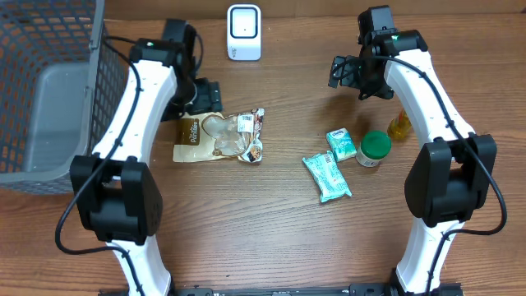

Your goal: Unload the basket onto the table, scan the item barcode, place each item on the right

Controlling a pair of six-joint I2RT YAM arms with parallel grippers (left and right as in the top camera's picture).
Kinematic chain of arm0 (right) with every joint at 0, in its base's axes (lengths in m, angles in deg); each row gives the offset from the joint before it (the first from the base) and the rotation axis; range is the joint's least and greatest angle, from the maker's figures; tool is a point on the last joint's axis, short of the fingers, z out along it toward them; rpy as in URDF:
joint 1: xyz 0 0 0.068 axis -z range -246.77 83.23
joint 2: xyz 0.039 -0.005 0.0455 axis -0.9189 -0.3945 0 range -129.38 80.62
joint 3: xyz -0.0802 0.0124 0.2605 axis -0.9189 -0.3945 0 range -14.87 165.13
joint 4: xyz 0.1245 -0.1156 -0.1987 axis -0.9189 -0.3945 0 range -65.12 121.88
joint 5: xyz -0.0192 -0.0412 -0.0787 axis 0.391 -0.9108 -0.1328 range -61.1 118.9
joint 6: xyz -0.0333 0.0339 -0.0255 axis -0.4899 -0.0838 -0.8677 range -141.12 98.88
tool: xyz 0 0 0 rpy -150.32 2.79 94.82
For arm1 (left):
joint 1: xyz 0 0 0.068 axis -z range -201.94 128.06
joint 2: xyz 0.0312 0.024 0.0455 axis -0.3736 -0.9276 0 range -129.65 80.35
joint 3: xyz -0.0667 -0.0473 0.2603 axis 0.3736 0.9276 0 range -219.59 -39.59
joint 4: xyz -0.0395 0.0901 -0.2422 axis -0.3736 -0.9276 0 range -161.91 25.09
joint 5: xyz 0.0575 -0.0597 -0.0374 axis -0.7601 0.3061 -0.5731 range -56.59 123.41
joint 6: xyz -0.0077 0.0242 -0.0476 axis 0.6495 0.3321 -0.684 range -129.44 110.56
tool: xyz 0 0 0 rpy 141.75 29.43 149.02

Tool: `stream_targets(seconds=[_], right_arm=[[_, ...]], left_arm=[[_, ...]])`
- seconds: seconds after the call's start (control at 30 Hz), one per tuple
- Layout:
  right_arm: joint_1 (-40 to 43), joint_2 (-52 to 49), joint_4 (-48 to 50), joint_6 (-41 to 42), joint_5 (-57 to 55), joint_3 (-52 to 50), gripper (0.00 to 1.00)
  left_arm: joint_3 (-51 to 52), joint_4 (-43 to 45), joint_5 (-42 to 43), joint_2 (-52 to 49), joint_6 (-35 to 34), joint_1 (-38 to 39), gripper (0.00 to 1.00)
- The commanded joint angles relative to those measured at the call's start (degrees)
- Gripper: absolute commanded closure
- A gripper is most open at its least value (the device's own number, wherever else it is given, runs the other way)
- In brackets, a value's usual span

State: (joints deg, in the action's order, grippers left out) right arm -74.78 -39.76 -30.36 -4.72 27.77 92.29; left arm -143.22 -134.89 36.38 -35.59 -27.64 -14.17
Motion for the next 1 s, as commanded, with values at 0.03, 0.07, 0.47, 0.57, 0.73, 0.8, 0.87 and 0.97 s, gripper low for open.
stream_targets(seconds=[0.03,0.07,0.47,0.57,0.73,0.8,0.87,0.97], right_arm=[[-0.15,1.55,0.22,-0.39,-0.74,0.87,0.00],[-0.15,1.55,0.22,-0.39,-0.74,0.87,0.00],[-0.15,1.55,0.22,-0.39,-0.74,0.87,0.00],[-0.15,1.55,0.22,-0.39,-0.74,0.87,0.00],[-0.15,1.55,0.22,-0.39,-0.74,0.87,0.00],[-0.15,1.55,0.22,-0.39,-0.74,0.87,0.00],[-0.15,1.55,0.22,-0.39,-0.74,0.87,0.00],[-0.15,1.55,0.22,-0.39,-0.74,0.87,0.00]], left_arm=[[-0.33,0.55,1.49,-2.91,2.56,-2.82,0.06],[-0.33,0.55,1.86,-3.17,2.99,-3.02,0.06],[-0.24,1.79,0.90,-10.27,3.61,-2.89,0.03],[-0.24,2.60,1.16,-12.63,3.63,-2.78,0.03],[-0.24,2.71,1.60,-17.11,3.65,-2.36,0.04],[-0.22,2.58,1.60,-18.75,3.67,-2.34,0.05],[-0.22,2.51,2.19,-19.74,4.22,-2.34,0.15],[-0.11,2.71,4.20,-20.61,5.01,-2.34,0.30]])
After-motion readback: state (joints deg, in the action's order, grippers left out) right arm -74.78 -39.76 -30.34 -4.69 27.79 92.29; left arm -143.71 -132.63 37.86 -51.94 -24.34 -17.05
